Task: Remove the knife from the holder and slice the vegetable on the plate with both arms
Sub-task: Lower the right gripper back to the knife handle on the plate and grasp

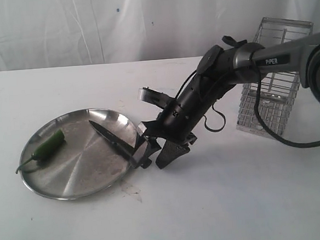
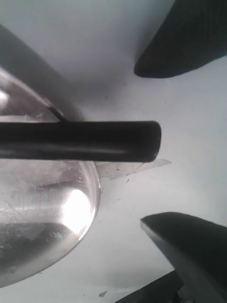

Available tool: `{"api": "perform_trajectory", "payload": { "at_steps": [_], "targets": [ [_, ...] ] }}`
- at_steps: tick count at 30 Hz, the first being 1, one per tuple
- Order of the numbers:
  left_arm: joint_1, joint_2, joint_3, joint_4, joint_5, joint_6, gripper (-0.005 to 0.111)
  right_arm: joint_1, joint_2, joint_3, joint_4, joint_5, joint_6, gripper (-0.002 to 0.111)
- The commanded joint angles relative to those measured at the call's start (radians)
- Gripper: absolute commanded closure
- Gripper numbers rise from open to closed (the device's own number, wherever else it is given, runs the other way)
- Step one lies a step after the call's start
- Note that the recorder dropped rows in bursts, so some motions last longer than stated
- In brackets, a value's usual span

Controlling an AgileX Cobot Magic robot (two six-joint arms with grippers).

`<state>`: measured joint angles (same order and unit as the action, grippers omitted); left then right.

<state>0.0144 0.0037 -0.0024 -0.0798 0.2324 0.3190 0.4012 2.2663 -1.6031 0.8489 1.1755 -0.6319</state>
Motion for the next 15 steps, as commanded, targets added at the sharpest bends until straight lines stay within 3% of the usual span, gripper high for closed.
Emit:
{"api": "perform_trajectory", "payload": {
  "at_steps": [1,15],
  "targets": [
    [-0.006,-0.004,0.002,-0.009,0.000,-0.001,0.107,-0.001,0.004,0.004,0.018,-0.016,-0.012,0.036],
    [-0.006,-0.004,0.002,-0.009,0.000,-0.001,0.107,-0.001,0.031,0.004,0.084,-0.031,-0.012,0.037]
  ]
}}
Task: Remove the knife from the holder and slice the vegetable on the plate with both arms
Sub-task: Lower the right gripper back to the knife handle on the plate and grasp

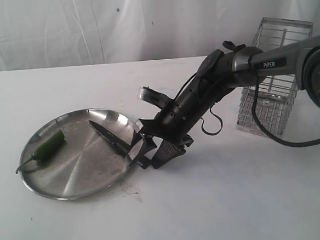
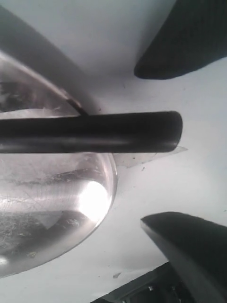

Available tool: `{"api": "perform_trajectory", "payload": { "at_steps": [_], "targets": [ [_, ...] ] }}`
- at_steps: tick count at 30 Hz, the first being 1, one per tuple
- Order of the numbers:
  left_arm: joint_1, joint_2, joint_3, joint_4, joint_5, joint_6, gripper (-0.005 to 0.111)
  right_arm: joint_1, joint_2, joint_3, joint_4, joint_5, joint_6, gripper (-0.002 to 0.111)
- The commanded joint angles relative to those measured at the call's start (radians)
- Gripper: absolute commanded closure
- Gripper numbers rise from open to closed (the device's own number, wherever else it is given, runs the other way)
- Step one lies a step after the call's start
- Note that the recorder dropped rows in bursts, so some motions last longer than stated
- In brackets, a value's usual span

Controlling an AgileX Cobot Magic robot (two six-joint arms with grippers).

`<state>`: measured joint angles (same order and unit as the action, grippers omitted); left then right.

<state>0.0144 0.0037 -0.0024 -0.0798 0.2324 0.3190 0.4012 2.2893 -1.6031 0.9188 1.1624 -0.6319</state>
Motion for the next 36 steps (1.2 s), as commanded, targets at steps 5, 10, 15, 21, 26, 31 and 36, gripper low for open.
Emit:
{"api": "perform_trajectory", "payload": {
  "at_steps": [5,10,15,21,26,31,36],
  "targets": [
    [-0.006,-0.004,0.002,-0.009,0.000,-0.001,0.107,-0.001,0.008,0.004,0.036,-0.003,-0.019,0.040],
    [-0.006,-0.004,0.002,-0.009,0.000,-0.001,0.107,-0.001,0.008,0.004,0.036,0.011,-0.023,0.040],
    [-0.006,-0.004,0.002,-0.009,0.000,-0.001,0.107,-0.001,0.008,0.004,0.036,0.013,-0.028,0.043],
    [-0.006,-0.004,0.002,-0.009,0.000,-0.001,0.107,-0.001,0.008,0.004,0.036,0.011,-0.028,0.061],
    [-0.006,-0.004,0.002,-0.009,0.000,-0.001,0.107,-0.001,0.008,0.004,0.036,0.009,-0.028,0.063],
    [-0.006,-0.004,0.002,-0.009,0.000,-0.001,0.107,-0.001,0.008,0.004,0.038,0.013,-0.028,0.063],
    [-0.006,-0.004,0.002,-0.009,0.000,-0.001,0.107,-0.001,0.008,0.004,0.050,0.003,-0.028,0.063]
  ]
}}
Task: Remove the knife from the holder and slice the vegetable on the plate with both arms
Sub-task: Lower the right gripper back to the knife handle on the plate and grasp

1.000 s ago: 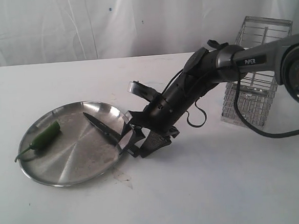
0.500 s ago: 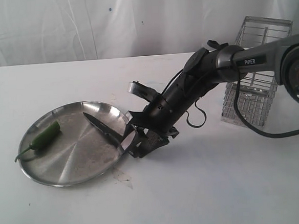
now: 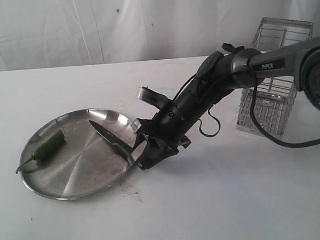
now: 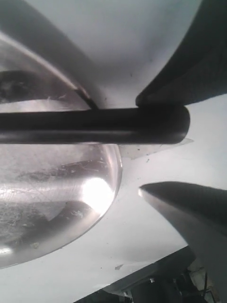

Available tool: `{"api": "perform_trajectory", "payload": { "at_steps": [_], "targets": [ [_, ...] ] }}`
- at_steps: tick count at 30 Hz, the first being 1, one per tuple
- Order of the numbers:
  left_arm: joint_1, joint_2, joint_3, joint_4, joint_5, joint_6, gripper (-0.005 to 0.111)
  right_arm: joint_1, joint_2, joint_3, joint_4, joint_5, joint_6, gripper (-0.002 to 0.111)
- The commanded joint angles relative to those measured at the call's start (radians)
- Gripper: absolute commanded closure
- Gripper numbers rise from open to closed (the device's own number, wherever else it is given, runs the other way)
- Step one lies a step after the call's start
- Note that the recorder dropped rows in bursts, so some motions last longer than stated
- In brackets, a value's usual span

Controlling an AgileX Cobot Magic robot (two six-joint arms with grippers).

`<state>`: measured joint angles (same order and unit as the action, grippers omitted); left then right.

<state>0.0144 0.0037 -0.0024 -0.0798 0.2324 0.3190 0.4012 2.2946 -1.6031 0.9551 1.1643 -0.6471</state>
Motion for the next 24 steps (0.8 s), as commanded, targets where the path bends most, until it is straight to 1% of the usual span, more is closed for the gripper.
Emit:
{"api": "perform_trajectory", "payload": {
  "at_steps": [1,8,13,15,16,17,19,20,24],
  "targets": [
    [-0.006,-0.004,0.002,-0.009,0.000,-0.001,0.107,-0.001,0.011,0.004,0.019,0.001,-0.013,0.063],
    [-0.006,-0.004,0.002,-0.009,0.000,-0.001,0.107,-0.001,0.053,0.004,0.073,0.021,-0.031,0.063],
    [-0.006,-0.004,0.002,-0.009,0.000,-0.001,0.107,-0.001,0.059,0.004,0.073,-0.021,-0.037,0.064],
    [-0.006,-0.004,0.002,-0.009,0.000,-0.001,0.107,-0.001,0.059,0.004,0.076,-0.035,-0.037,0.073],
    [-0.006,-0.004,0.002,-0.009,0.000,-0.001,0.107,-0.001,0.059,0.004,0.076,-0.039,-0.037,0.085],
    [-0.006,-0.004,0.002,-0.009,0.000,-0.001,0.107,-0.001,0.059,0.004,0.076,-0.042,-0.027,0.093],
    [-0.006,-0.004,0.002,-0.009,0.000,-0.001,0.107,-0.001,0.059,0.004,0.076,-0.049,-0.018,0.106],
    [-0.006,-0.004,0.002,-0.009,0.000,-0.001,0.107,-0.001,0.059,0.004,0.076,-0.049,-0.011,0.108],
    [-0.006,-0.004,0.002,-0.009,0.000,-0.001,0.107,-0.001,0.057,0.004,0.076,-0.005,-0.003,0.108]
  ]
}}
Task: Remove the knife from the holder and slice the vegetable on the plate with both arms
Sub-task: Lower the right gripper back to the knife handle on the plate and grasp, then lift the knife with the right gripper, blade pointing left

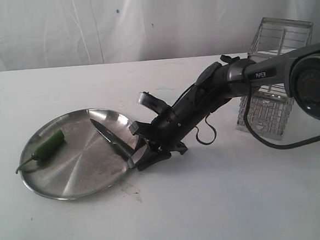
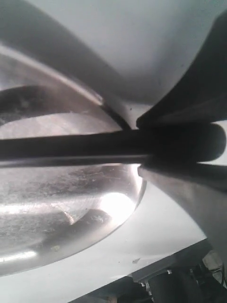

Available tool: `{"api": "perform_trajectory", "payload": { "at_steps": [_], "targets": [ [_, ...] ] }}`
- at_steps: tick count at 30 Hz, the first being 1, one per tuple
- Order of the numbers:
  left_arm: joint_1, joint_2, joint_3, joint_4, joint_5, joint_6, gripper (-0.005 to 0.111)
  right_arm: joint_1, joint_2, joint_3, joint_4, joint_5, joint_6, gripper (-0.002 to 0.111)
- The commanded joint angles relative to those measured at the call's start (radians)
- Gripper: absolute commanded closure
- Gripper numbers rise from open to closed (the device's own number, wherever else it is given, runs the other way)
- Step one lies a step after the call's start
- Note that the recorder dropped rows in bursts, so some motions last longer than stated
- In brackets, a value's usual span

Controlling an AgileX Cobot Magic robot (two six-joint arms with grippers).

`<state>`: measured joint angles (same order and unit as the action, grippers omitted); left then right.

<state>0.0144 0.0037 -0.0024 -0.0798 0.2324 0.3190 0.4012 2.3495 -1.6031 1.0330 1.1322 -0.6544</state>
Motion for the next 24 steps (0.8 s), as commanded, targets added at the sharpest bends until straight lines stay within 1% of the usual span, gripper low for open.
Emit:
{"api": "perform_trajectory", "payload": {
  "at_steps": [1,3,9,14,18,22,24],
  "targets": [
    [-0.006,-0.004,0.002,-0.009,0.000,-0.001,0.107,-0.001,0.002,0.004,-0.002,0.049,0.004,0.108],
    [-0.006,-0.004,0.002,-0.009,0.000,-0.001,0.107,-0.001,-0.019,0.004,-0.019,0.089,0.004,0.108],
    [-0.006,-0.004,0.002,-0.009,0.000,-0.001,0.107,-0.001,-0.120,0.004,-0.076,0.089,0.004,0.108],
    [-0.006,-0.004,0.002,-0.009,0.000,-0.001,0.107,-0.001,-0.250,0.035,-0.209,0.089,0.004,0.108],
    [-0.006,-0.004,0.002,-0.009,0.000,-0.001,0.107,0.027,-0.400,0.162,-0.315,0.070,0.004,0.108],
    [-0.006,-0.004,0.002,-0.009,0.000,-0.001,0.107,0.100,-0.573,0.317,-0.451,-0.065,0.012,0.108],
    [-0.006,-0.004,0.002,-0.009,0.000,-0.001,0.107,0.143,-0.659,0.382,-0.552,-0.129,0.071,0.108]
  ]
}}
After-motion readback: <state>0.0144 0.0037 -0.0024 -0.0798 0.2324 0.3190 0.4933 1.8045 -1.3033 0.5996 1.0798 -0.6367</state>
